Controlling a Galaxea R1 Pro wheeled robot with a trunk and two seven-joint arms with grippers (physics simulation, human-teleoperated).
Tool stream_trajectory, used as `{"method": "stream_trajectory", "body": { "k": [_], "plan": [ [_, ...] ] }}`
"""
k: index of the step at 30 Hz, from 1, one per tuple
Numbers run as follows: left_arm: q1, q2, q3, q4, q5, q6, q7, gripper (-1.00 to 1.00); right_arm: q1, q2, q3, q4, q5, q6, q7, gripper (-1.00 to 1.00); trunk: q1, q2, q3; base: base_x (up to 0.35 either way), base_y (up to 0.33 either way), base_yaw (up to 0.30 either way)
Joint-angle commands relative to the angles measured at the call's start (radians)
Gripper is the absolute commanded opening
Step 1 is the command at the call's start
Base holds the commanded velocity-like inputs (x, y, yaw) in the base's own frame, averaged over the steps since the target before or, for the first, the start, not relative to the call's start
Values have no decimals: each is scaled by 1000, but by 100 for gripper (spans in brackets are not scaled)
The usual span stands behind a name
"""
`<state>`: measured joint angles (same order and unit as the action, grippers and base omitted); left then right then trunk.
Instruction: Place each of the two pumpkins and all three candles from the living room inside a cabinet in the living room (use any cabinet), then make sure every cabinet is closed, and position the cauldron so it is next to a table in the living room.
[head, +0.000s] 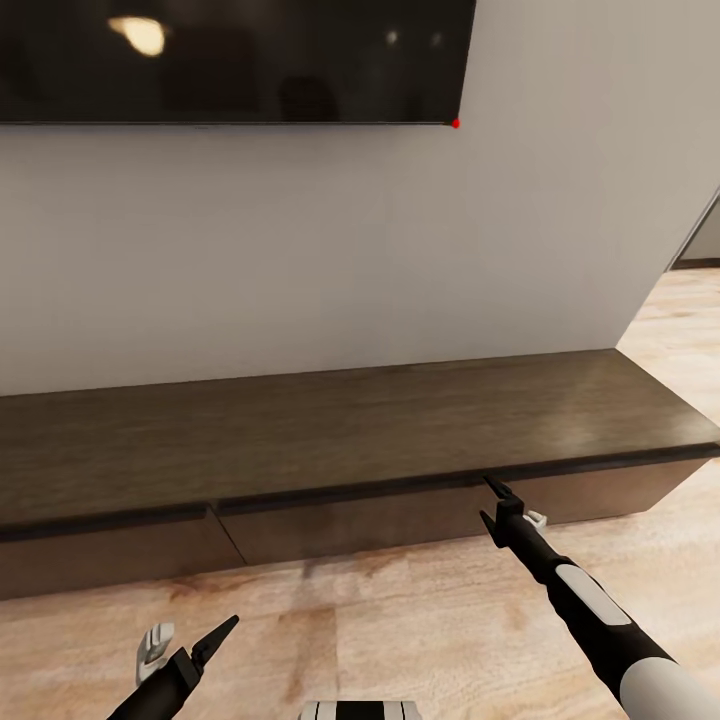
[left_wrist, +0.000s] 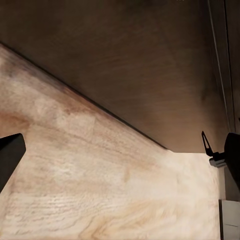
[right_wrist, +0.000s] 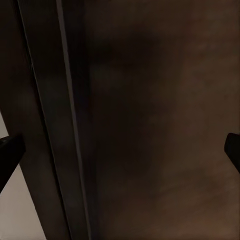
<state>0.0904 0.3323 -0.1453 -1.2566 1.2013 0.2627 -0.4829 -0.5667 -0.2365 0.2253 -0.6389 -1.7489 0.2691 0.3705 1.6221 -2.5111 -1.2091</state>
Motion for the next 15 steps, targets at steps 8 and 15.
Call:
{"method": "stream_trajectory", "body": {
  "k": [8, 15],
  "plan": [
    [0, 1, 0, 3, 11, 7, -1, 100, -1, 0, 7, 1, -5, -1, 2, 100, 0, 0, -1, 55, 0, 0],
    [0, 1, 1, 10, 12, 7, 0, 100, -1, 0, 9, 2, -3, -2, 1, 100, 0, 0, -1, 4, 0, 0]
  ]
}}
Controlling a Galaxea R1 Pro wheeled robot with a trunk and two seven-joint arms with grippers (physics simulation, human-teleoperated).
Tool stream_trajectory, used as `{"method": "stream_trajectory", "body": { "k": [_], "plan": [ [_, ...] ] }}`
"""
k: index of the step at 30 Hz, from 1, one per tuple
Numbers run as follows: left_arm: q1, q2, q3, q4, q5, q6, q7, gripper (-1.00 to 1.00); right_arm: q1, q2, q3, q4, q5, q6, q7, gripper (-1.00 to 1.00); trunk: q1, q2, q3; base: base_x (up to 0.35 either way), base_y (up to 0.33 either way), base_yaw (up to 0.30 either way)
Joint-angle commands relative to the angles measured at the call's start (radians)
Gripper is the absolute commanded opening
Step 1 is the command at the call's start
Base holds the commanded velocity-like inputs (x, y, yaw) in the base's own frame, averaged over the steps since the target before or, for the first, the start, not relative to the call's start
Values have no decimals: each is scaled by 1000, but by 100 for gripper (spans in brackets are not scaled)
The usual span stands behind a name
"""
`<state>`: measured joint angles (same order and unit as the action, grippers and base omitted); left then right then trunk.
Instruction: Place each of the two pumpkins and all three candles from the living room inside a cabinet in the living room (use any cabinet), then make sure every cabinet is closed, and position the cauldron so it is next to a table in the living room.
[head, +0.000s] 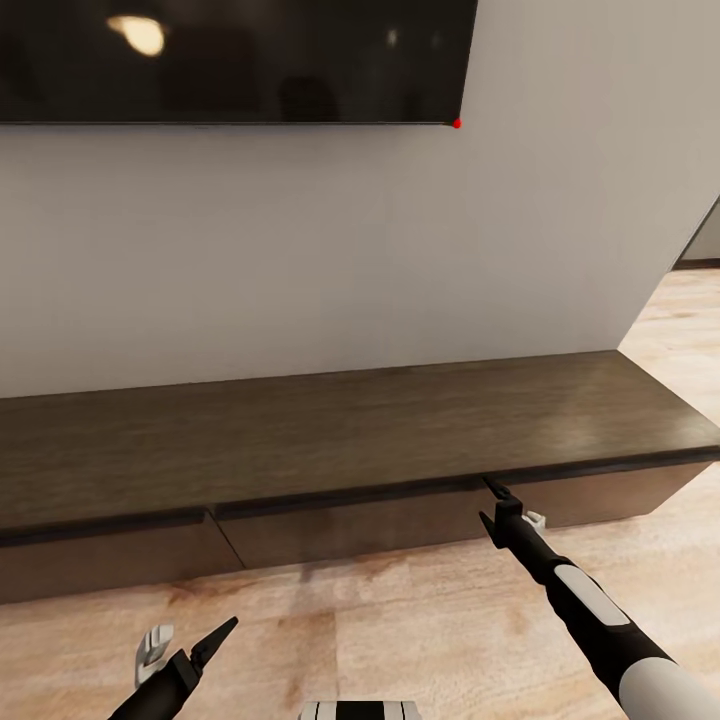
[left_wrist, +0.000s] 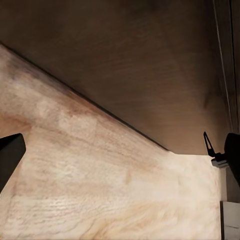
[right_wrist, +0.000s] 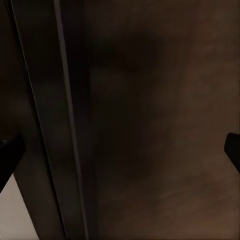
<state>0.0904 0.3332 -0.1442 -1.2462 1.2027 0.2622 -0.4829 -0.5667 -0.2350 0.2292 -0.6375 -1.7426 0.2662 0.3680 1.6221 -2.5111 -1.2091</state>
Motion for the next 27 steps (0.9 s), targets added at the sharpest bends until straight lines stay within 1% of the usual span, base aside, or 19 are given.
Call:
{"method": "stream_trajectory", "body": {
  "k": [1, 27],
  "plan": [
    [0, 1, 0, 0, 11, 8, 0, 100, -1, -1, 5, 1, -9, 1, 3, 100, 0, 0, -1, 0, 0, 0],
    [0, 0, 0, 2, 11, 6, -1, 100, 0, -1, 9, 2, -9, 0, -2, 100, 0, 0, -1, 6, 6, 0]
  ]
}}
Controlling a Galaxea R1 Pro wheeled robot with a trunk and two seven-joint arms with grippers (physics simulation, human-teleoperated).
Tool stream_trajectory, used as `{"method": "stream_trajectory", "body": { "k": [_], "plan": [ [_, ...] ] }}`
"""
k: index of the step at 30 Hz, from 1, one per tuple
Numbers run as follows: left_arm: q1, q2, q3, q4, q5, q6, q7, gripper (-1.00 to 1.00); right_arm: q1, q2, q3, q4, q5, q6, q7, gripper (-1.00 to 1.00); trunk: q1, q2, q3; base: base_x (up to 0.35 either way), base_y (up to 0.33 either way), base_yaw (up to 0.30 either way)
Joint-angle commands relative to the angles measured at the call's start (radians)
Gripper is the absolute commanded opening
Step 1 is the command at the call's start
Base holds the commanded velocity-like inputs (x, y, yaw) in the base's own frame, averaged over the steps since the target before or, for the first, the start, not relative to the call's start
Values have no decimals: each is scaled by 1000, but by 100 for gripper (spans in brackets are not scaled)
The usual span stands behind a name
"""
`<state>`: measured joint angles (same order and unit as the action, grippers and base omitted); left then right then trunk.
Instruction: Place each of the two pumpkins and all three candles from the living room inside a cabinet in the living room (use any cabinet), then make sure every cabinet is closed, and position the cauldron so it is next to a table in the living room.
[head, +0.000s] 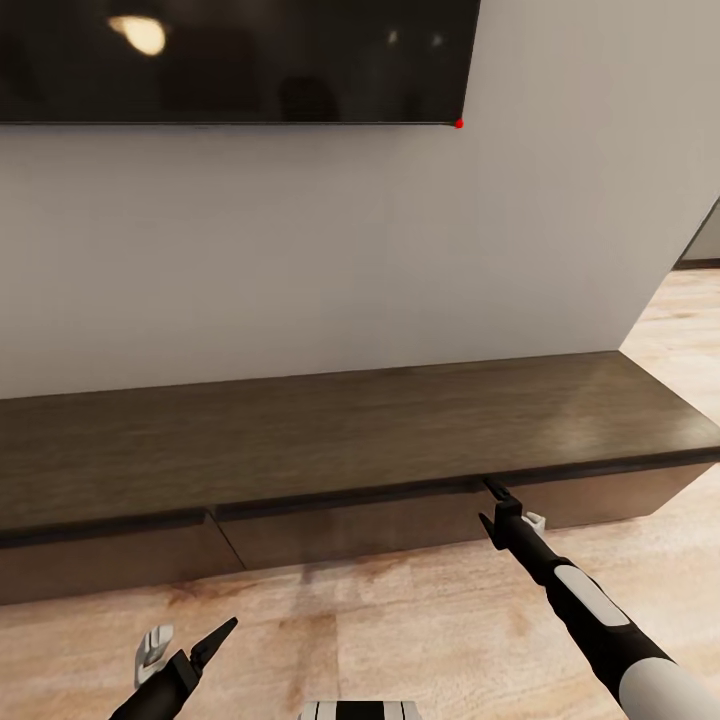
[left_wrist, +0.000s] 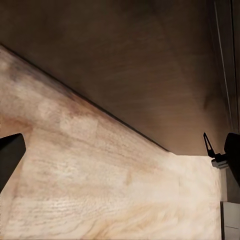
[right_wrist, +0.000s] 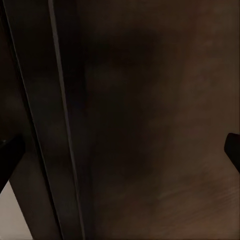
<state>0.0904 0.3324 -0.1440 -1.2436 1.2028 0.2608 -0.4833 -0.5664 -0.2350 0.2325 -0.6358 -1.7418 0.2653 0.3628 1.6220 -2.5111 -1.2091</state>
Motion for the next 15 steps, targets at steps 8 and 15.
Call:
{"method": "stream_trajectory", "body": {
  "k": [8, 15],
  "plan": [
    [0, 0, -1, 0, 10, 8, 0, 100, -1, -1, 5, 1, -10, 2, 4, 100, 0, 0, -1, 8, 9, 0],
    [0, 0, -2, 0, 10, 8, 0, 100, -1, -1, 5, 1, -9, 2, 3, 100, 0, 0, -1, 0, 0, 0]
  ]
}}
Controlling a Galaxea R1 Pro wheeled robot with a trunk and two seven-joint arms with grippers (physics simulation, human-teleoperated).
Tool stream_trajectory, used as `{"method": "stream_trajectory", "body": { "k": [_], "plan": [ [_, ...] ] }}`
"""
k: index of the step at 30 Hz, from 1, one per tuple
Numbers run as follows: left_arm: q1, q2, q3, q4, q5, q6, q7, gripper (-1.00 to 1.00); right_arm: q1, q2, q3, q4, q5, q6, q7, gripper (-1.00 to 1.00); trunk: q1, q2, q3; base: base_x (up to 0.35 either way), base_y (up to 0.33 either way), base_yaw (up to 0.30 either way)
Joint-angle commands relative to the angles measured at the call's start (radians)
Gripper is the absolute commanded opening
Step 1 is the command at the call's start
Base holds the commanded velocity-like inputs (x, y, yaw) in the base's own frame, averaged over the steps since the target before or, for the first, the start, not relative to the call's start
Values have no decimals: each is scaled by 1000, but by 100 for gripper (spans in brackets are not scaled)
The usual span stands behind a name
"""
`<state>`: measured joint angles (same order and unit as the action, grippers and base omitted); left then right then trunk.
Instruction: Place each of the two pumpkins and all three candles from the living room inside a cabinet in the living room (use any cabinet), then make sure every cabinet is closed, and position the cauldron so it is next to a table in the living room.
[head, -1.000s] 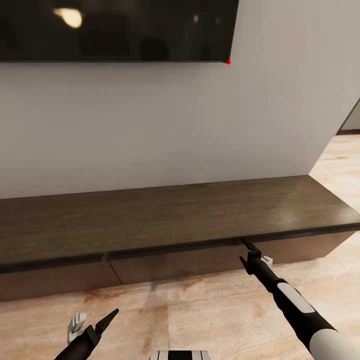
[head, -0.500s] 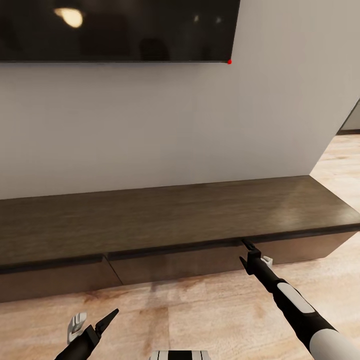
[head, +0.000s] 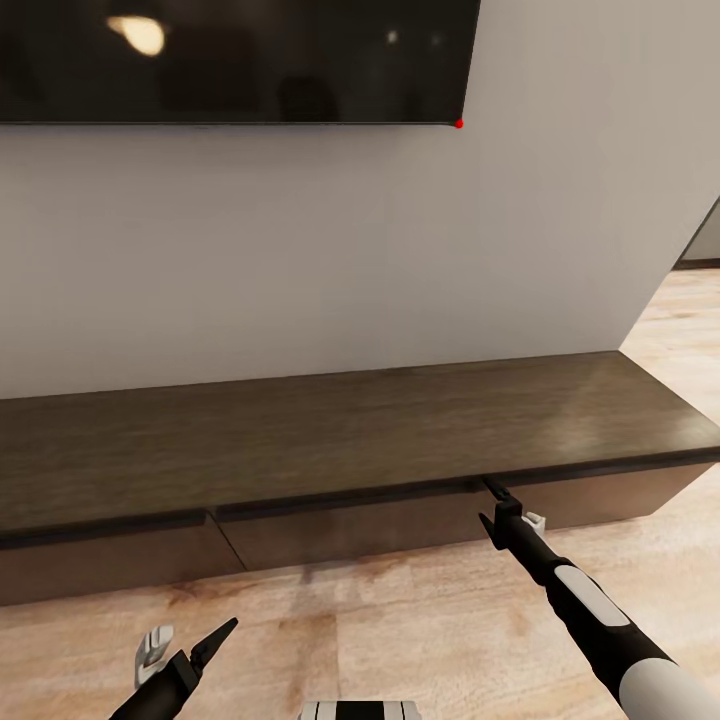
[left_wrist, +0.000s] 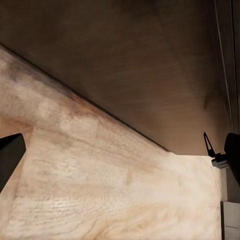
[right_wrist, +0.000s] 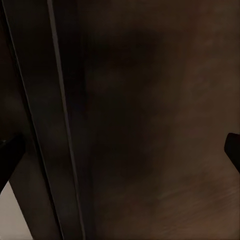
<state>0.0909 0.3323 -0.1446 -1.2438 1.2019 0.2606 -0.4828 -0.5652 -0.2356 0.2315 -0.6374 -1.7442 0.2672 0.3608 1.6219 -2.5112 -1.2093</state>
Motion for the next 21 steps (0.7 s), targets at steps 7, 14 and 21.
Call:
{"method": "stream_trajectory", "body": {
  "k": [7, 14, 21],
  "plan": [
    [0, 1, -1, 0, 11, 8, 0, 100, -2, -1, 6, 2, -6, 0, 4, -100, 0, 0, 0, 0, 0, 0],
    [0, 1, -1, 0, 11, 8, 0, 100, -2, -1, 6, 5, -5, -3, 4, -100, 0, 0, 0, 0, 0, 0],
    [0, 1, -1, 0, 11, 8, 0, 100, -2, -1, 6, 5, -5, -3, 4, -100, 0, 0, 0, 0, 0, 0]
  ]
}}
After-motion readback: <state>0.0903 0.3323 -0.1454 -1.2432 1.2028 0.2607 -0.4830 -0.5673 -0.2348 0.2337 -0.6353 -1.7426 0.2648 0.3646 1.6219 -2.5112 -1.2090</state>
